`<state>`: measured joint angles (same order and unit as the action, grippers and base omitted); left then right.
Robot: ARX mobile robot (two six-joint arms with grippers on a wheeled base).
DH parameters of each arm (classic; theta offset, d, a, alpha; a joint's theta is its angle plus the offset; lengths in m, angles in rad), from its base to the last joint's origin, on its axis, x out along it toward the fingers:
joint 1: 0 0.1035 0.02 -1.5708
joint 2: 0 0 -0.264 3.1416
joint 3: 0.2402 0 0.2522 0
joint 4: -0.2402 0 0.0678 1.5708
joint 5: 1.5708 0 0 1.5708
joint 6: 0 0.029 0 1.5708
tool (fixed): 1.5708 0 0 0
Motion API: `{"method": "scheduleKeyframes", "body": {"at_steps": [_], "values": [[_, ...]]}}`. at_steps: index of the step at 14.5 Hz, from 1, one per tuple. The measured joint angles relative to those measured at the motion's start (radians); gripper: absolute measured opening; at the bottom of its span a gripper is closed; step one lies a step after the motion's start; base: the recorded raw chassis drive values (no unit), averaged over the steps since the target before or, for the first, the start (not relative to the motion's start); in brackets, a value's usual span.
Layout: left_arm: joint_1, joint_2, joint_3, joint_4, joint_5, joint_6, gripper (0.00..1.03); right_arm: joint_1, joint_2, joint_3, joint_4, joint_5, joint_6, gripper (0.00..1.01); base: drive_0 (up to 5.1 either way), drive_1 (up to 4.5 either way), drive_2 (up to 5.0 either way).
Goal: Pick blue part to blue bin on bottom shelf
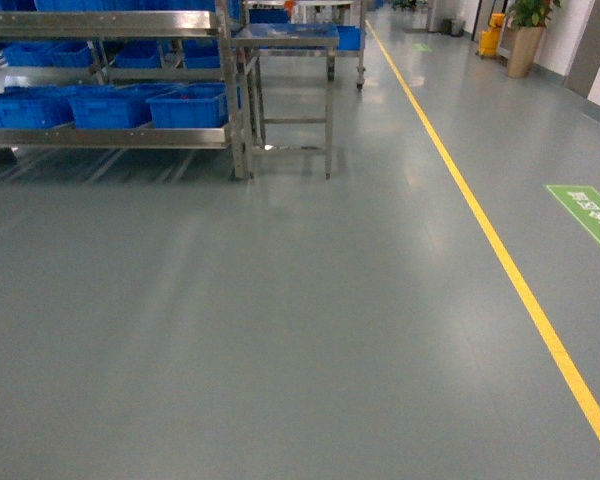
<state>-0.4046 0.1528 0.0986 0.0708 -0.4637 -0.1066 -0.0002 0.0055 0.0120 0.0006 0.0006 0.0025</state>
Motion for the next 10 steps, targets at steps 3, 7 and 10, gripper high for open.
{"method": "scheduleKeyframes", "body": {"at_steps": [3,7,10], "values": [[0.0,0.0,0.0,0.003,0.003,0.0,0.44,0.0,0.0,0.0,-0.006,0.0,0.0,0.98,0.0,3.97,-4.0],[0.0,0.001,0.0,-0.003,0.002,0.0,0.44,0.0,0.0,0.0,-0.009,0.0,0.0,0.98,0.0,3.97,-4.0],[0.0,0.001,0.0,-0.005,0.001,0.0,0.44,0.0,0.0,0.0,-0.006,0.0,0.0,0.98,0.0,3.97,-4.0]]}}
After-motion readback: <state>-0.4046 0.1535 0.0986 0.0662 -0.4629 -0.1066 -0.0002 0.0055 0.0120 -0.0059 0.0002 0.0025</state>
